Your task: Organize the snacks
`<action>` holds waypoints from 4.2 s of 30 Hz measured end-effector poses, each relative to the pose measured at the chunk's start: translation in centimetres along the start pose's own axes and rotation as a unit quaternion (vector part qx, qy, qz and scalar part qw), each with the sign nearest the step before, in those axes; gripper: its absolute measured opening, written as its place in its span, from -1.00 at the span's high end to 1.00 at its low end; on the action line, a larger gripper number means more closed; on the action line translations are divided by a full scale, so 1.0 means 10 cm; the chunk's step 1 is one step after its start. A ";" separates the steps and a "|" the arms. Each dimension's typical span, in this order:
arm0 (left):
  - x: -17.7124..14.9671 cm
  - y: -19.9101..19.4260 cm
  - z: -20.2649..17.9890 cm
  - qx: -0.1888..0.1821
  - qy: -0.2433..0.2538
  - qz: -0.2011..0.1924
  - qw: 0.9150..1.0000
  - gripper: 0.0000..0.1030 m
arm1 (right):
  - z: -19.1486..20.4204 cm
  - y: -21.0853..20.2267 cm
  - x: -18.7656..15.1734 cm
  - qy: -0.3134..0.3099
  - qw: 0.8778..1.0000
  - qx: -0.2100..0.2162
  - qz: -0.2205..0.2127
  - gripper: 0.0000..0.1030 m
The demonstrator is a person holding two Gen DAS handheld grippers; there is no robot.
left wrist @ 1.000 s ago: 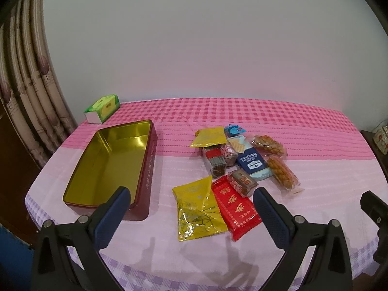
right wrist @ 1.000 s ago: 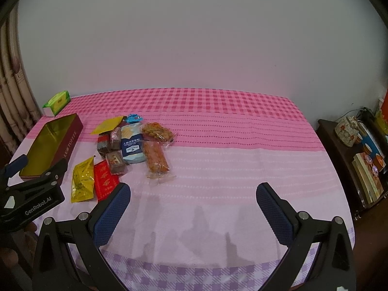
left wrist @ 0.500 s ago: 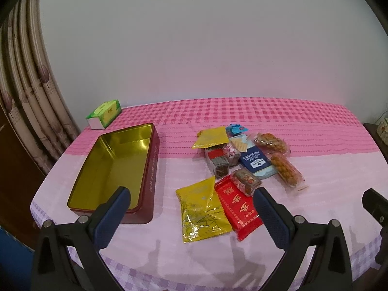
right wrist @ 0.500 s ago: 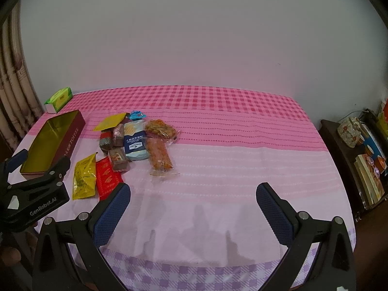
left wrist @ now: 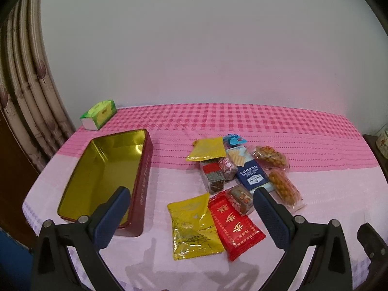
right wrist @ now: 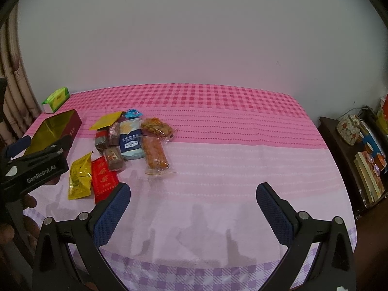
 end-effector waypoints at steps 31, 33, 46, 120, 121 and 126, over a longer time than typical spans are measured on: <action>-0.07 0.71 -0.29 -0.069 0.013 0.049 0.996 -1.00 | -0.11 0.30 -0.11 0.002 0.999 -0.008 0.033 -1.00; -0.02 0.73 -0.30 -0.085 0.014 0.038 0.996 -1.00 | -0.12 0.31 -0.11 0.004 0.999 -0.008 0.035 -1.00; 0.31 0.87 -0.96 -0.184 0.028 0.048 0.981 -0.96 | -0.41 0.40 -0.05 0.038 0.998 -0.015 0.045 -1.00; -0.24 1.03 1.94 0.055 -0.043 0.108 0.992 0.94 | -0.05 0.47 -0.25 -0.018 0.996 0.010 0.081 -1.00; -0.26 1.06 1.95 0.055 -0.046 0.111 0.991 0.94 | -0.04 0.48 -0.26 -0.020 0.996 0.011 0.082 -1.00; -0.33 1.15 1.98 0.055 -0.053 0.119 0.990 0.93 | 0.01 0.51 -0.32 -0.033 0.995 0.010 0.091 -1.00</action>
Point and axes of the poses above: each gripper's, at about its wrist camera, not at the fingertips, and y roughly the way its jaws point, z to its left, x to its top, the point moved 6 cm from there along y, roughly the way its jaws point, and after that the axes turned 12 degrees about y, right-handed, at the moved point
